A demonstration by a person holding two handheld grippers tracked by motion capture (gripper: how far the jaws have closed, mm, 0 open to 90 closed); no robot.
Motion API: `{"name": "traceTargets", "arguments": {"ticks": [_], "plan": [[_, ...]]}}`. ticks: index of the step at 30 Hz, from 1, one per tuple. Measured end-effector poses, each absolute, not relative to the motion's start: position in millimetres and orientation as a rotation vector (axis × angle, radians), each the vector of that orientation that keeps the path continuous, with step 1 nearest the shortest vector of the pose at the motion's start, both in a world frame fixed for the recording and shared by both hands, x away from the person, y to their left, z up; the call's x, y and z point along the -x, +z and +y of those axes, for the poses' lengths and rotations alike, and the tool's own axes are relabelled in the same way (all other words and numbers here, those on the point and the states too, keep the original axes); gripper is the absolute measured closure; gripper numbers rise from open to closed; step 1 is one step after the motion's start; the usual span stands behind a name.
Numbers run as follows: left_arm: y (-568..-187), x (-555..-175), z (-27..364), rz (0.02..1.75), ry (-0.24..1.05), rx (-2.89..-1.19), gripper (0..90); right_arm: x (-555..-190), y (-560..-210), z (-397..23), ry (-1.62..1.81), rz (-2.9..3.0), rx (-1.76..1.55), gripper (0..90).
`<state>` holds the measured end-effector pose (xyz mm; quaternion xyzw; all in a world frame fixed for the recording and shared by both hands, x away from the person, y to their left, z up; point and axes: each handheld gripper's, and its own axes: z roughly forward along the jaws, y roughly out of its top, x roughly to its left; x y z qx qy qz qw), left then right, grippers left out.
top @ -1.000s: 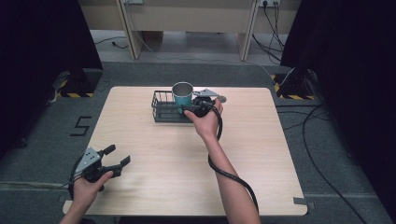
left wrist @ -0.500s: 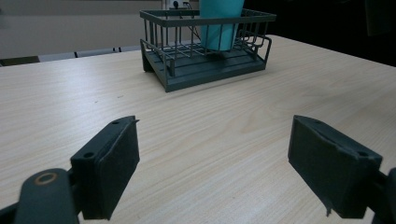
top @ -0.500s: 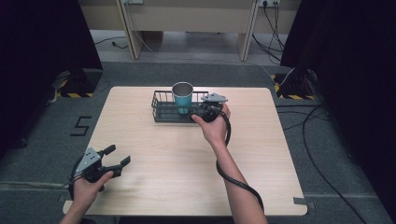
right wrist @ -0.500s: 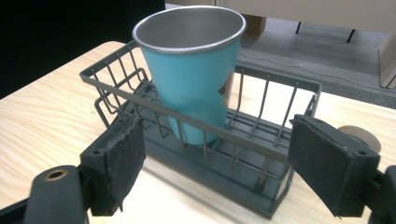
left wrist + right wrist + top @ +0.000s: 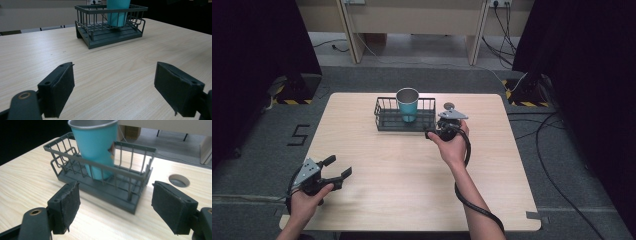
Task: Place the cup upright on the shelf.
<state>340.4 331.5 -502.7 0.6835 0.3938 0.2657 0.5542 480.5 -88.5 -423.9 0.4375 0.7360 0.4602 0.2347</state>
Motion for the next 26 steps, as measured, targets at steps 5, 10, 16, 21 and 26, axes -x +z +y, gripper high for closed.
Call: {"name": "traceTargets", "arguments": {"ticks": [5, 10, 16, 21, 26], "plan": [[-503, -340, 331, 0.931, 0.628, -1.617, 15.8, -470, -431, -101, 1.25, 2.021, -1.213, 23.9], [-503, -340, 331, 0.932, 0.629, -1.616, 15.8, -457, -438, -113, 1.244, 2.016, -1.216, 24.0], [-503, -340, 331, 0.933, 0.63, -1.616, 15.8, -439, -451, -129, 1.236, 2.009, -1.233, 24.1], [-503, -340, 331, 0.932, 0.63, -1.618, 15.8, -421, -466, -139, 1.266, 2.034, -1.269, 24.1], [-503, -341, 331, 0.932, 0.632, -1.621, 15.8, -407, -477, -147, 1.266, 2.033, -1.269, 24.3]]}}
